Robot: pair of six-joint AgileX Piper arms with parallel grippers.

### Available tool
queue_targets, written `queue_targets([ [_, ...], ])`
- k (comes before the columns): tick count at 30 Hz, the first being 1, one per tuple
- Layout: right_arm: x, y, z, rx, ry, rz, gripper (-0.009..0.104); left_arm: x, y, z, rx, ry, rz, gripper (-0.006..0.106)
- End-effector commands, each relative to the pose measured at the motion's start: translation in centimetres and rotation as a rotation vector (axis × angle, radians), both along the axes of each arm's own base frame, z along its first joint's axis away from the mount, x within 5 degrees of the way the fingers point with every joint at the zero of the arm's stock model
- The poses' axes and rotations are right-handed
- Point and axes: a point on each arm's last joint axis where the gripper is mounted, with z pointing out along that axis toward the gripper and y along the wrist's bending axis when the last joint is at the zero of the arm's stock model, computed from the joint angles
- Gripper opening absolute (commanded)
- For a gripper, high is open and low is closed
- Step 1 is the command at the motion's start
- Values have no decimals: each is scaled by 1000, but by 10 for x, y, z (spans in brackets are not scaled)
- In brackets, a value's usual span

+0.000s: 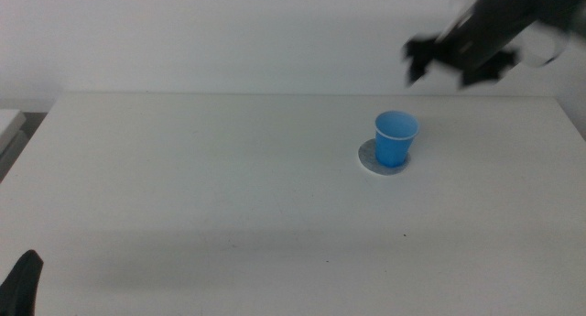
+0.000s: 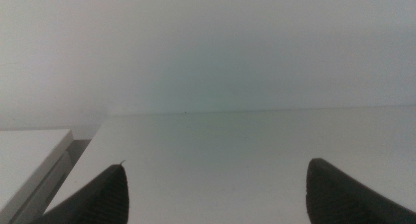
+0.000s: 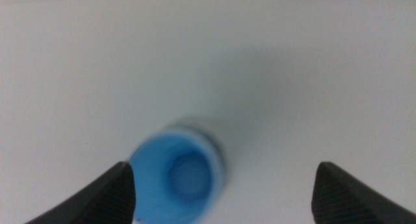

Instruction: Place an empty cup on a cup mat.

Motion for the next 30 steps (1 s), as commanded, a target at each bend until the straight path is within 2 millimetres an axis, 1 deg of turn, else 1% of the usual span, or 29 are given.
queue_targets([
  [1, -15, -31, 47, -10, -81, -32, 82, 0, 0, 1, -6, -16, -2, 94],
  [3, -33, -56, 78, -31, -123, -43, 82, 0, 0, 1, -6, -16, -2, 94],
  [5, -54, -76, 105, -84, -159, -10, 82, 0, 0, 1, -6, -16, -2, 94],
  [7, -72, -93, 121, -115, -196, -16, 82, 0, 0, 1, -6, -16, -2, 94],
  [9, -96, -107, 125, -111, -246, -63, 82, 0, 0, 1, -6, -16, -2, 94],
  [10, -106, -111, 124, -104, -264, -83, 82, 0, 0, 1, -6, -16, -2, 94],
  [13, -148, -119, 111, -104, -334, -116, 82, 0, 0, 1, -6, -16, -2, 94],
  [15, -174, -120, 93, -106, -379, -120, 82, 0, 0, 1, -6, -16, -2, 94],
  [18, -206, -118, 70, -94, -435, -120, 82, 0, 0, 1, -6, -16, -2, 94],
  [19, -214, -117, 60, -91, -427, -120, 82, 0, 0, 1, -6, -16, -2, 94],
  [21, -232, -116, 48, -95, -425, -112, 82, 0, 0, 1, -6, -16, -2, 94],
  [24, -253, -115, 40, -88, -454, -104, 82, 0, 0, 1, -6, -16, -2, 94],
  [27, -272, -112, 41, -50, -525, -118, 82, 0, 0, 1, -6, -16, -2, 94],
  [30, -287, -112, 42, -55, -566, -117, 82, 0, 0, 1, -6, -16, -2, 94],
])
